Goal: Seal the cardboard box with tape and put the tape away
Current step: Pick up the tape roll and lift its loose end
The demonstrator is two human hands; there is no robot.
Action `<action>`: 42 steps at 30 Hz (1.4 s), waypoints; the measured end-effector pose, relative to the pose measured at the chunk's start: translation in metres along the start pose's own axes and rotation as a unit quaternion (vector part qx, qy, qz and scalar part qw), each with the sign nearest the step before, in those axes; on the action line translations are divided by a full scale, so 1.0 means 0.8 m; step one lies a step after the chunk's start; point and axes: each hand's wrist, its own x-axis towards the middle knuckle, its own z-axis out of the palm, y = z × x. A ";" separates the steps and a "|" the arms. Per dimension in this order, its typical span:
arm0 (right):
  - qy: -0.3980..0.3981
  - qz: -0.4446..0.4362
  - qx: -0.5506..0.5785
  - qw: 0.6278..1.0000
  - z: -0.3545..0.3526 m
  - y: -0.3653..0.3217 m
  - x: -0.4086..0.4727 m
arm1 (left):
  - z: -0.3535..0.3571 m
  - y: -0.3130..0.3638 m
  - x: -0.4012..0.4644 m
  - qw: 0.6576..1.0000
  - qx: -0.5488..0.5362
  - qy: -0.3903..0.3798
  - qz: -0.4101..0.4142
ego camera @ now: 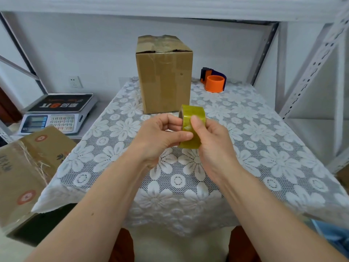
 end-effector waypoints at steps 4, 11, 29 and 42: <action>-0.014 -0.013 -0.006 1.000 -0.002 0.001 0.004 | 0.001 0.000 0.000 1.000 -0.025 0.006 -0.011; -0.059 -0.016 0.047 0.997 -0.008 0.001 0.003 | -0.006 0.001 0.002 0.999 -0.030 -0.017 -0.009; -0.030 -0.020 0.029 0.999 -0.005 0.002 0.000 | -0.001 -0.004 0.004 0.998 -0.052 -0.003 -0.022; -0.076 -0.022 0.086 0.993 -0.005 0.002 0.005 | 0.000 -0.003 0.004 0.996 -0.083 0.020 -0.032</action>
